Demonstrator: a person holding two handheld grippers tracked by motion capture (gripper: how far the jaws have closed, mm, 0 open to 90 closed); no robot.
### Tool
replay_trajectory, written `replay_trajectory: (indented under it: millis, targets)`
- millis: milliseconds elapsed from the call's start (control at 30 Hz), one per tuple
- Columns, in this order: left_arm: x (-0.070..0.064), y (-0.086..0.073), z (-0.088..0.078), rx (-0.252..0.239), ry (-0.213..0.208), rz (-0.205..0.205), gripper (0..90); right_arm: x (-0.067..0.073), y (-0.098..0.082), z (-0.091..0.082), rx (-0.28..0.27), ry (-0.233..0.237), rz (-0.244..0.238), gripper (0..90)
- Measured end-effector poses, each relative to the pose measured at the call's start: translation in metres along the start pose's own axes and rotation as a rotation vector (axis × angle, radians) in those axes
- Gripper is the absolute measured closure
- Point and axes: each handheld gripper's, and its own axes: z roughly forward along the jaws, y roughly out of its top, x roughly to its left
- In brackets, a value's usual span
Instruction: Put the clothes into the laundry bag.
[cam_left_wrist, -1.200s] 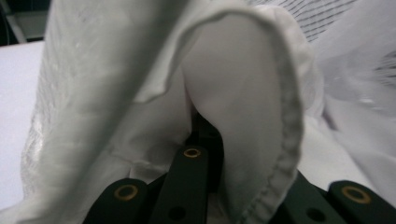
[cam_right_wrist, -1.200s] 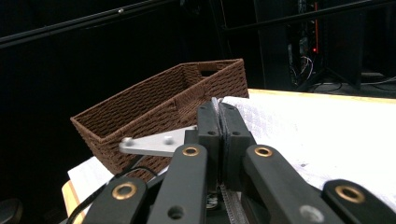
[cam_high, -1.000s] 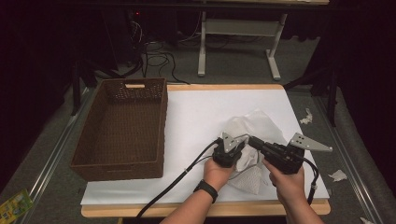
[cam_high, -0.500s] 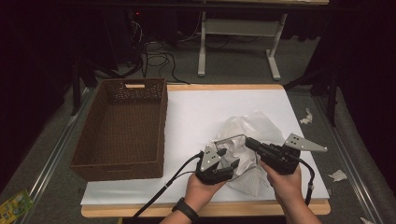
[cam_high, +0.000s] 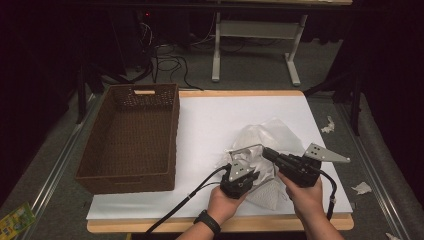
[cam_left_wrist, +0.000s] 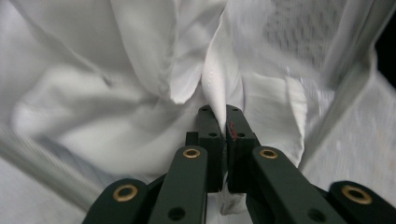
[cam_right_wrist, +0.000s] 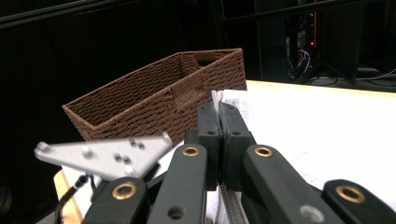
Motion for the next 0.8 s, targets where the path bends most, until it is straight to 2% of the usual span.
replay_trajectory:
  millis: [100, 133, 300, 367, 467, 533, 567, 600, 700, 767, 800]
  targets:
    - [0.002, 0.013, 0.002, -0.049, 0.047, 0.005, 87.8, 0.001, 0.000, 0.000, 0.002, -0.004, -0.003, 89.5]
    - [0.004, 0.016, 0.006, -0.050, 0.060, 0.013, 87.8, 0.001, 0.000, 0.000, 0.001, -0.004, 0.000, 89.5]
    - [0.009, 0.019, 0.034, -0.032, 0.117, 0.017, 87.7, 0.000, 0.000, -0.002, -0.005, -0.007, 0.005, 89.6]
    - [0.011, 0.018, 0.045, -0.031, 0.134, -0.004, 87.8, -0.002, 0.000, -0.004, -0.011, -0.007, 0.011, 89.6]
    - [0.012, 0.016, 0.056, -0.016, 0.166, -0.004, 87.6, -0.003, 0.000, -0.007, -0.018, -0.001, 0.017, 89.6]
    - [0.013, 0.016, 0.057, -0.011, 0.158, -0.012, 87.1, -0.003, 0.000, -0.009, -0.021, -0.006, 0.018, 89.6]
    - [0.011, 0.016, 0.057, -0.028, 0.149, -0.020, 86.0, -0.004, 0.000, -0.009, -0.023, -0.007, 0.018, 89.6]
    - [0.010, 0.016, 0.055, -0.026, 0.136, -0.013, 82.8, -0.005, 0.000, -0.010, -0.023, -0.009, 0.018, 89.6]
    - [0.008, 0.019, 0.045, -0.034, 0.072, 0.000, 68.9, -0.006, -0.001, -0.009, -0.018, -0.010, 0.015, 89.6]
    - [0.006, 0.022, 0.033, -0.053, 0.018, -0.010, 57.7, -0.006, -0.002, -0.008, -0.011, -0.015, 0.014, 89.5]
    - [0.005, 0.023, 0.027, -0.056, 0.008, -0.006, 52.7, -0.006, -0.002, -0.008, -0.008, -0.019, 0.012, 89.5]
